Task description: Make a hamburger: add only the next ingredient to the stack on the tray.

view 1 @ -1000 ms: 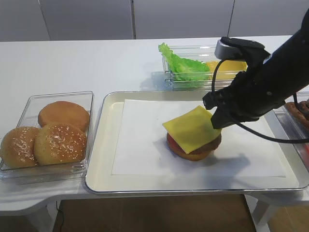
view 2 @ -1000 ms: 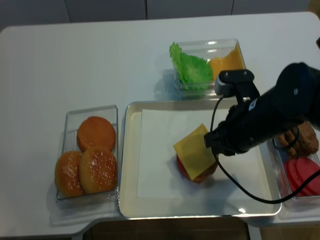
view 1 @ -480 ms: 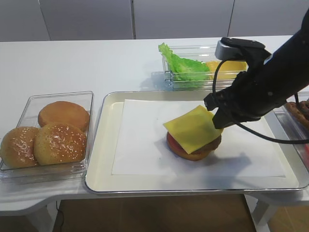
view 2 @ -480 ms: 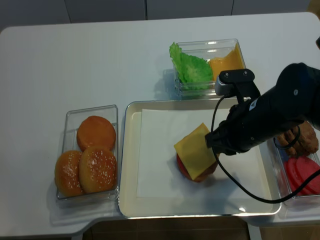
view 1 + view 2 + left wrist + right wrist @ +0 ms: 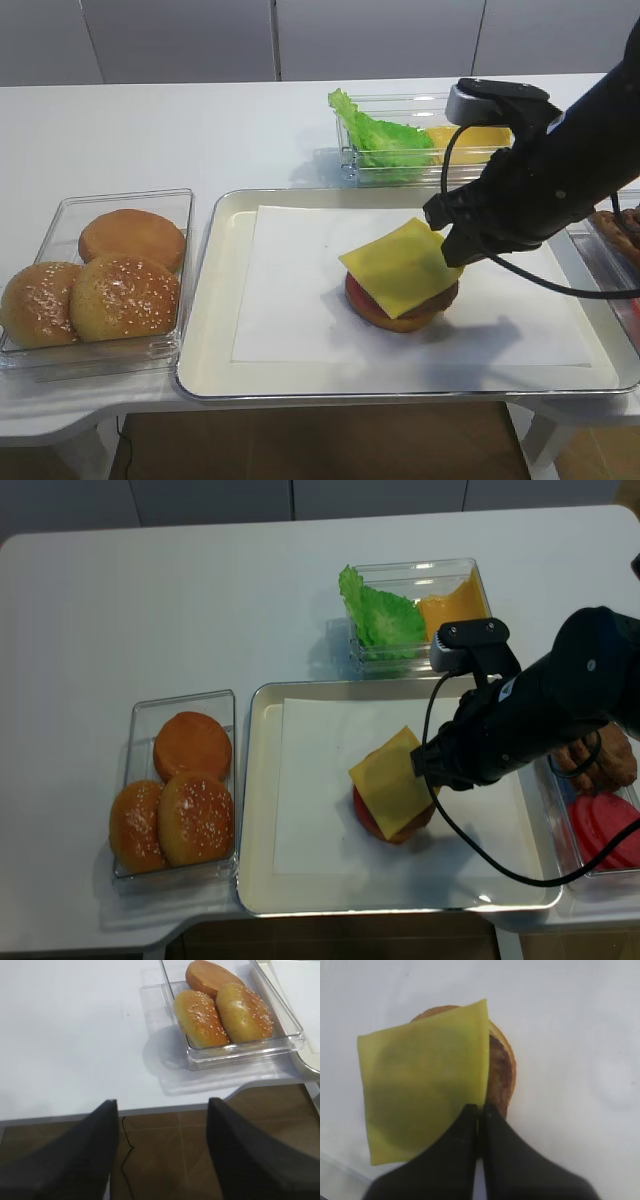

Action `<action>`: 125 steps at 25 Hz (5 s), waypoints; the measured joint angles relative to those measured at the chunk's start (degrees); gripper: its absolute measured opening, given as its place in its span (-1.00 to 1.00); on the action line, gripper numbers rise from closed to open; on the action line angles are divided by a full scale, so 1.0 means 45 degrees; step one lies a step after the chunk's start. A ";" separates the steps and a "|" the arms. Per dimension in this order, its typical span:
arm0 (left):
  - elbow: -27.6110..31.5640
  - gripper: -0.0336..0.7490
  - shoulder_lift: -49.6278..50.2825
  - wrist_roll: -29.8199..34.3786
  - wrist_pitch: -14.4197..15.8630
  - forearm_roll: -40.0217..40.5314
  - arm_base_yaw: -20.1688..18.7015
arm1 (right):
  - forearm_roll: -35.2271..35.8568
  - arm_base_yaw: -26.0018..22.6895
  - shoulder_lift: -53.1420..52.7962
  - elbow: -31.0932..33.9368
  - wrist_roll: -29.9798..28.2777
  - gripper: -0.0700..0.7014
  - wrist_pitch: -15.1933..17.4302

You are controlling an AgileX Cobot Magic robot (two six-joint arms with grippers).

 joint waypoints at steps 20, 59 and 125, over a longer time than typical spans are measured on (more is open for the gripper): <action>0.0000 0.15 0.0000 0.0000 0.0000 0.0000 0.0000 | -0.1508 0.0000 -0.0521 -0.0116 0.1189 0.29 0.0307; 0.0000 0.15 0.0000 0.0000 0.0000 0.0000 0.0000 | -0.3396 -0.5031 -0.7906 0.1277 0.1847 0.19 0.5638; 0.0000 0.15 0.0000 0.0000 0.0000 0.0000 0.0000 | -0.4080 -0.5039 -1.9423 0.5713 0.1570 0.19 0.5985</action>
